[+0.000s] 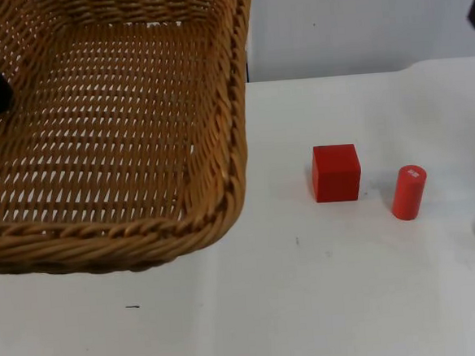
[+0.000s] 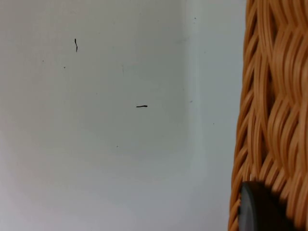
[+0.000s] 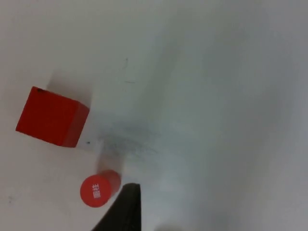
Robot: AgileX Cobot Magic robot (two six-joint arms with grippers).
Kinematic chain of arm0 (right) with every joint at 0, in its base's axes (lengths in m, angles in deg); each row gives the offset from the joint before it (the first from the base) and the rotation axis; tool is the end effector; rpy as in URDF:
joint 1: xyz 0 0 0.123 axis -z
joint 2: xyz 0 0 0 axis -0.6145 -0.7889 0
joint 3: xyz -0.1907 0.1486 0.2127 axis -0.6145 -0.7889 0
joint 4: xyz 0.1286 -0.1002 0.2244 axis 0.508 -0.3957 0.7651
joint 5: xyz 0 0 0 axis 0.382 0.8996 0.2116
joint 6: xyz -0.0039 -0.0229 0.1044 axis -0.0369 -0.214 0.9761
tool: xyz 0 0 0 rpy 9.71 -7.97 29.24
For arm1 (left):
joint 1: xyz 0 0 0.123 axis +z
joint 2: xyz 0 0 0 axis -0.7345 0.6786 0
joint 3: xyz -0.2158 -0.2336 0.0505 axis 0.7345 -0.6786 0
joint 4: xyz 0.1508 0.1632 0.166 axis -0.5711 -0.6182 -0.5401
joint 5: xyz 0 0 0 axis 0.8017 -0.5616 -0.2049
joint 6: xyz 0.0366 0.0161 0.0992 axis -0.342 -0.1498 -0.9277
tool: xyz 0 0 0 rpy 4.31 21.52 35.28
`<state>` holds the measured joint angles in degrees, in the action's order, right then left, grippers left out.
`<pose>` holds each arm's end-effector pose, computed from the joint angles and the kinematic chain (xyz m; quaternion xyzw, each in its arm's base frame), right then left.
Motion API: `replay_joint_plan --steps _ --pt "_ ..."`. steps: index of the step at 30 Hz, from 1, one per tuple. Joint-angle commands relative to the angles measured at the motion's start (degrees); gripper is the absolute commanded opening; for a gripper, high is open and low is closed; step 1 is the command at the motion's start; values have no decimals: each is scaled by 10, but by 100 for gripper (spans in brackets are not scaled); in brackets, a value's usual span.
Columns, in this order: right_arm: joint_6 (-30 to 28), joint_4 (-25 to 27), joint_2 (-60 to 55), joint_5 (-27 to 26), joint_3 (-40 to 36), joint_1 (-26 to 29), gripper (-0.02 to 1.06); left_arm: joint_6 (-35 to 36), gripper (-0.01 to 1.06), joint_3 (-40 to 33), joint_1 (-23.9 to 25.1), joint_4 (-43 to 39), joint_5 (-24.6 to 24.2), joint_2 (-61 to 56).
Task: Pick up the basket with the left hand and place the object to the left of the red cylinder into the basket with the right hand.
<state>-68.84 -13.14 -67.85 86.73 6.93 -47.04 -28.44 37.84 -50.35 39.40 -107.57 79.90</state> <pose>0.4244 0.0771 0.2996 -0.1909 0.9504 0.0328 0.2432 0.2892 -0.0585 0.3238 0.0206 0.9727 -0.2093 0.0985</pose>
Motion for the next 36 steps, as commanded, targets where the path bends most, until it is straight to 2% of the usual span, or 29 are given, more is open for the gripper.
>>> replay_joint_plan --steps 1,5,10,18,22,32,36 --pt "-29 3 -16 5 16 -15 104 1 0 0 -3 18 0 -8" --pt "-65 3 -51 5 39 -44 104 1 0 0 -3 18 0 -8" --pt "-152 3 -102 5 69 -85 104 1 0 0 -3 19 0 -8" --pt "-215 4 -159 5 103 -125 104 1 0 0 -3 19 -1 -8" --pt "-296 8 -185 -7 106 -157 104 1 0 0 -3 28 -2 -8" --pt "-371 20 -246 -41 111 -175 104 3 0 0 -3 40 -1 -8" --pt "-374 20 -273 -38 138 -175 104 4 0 0 -3 41 -1 -8"
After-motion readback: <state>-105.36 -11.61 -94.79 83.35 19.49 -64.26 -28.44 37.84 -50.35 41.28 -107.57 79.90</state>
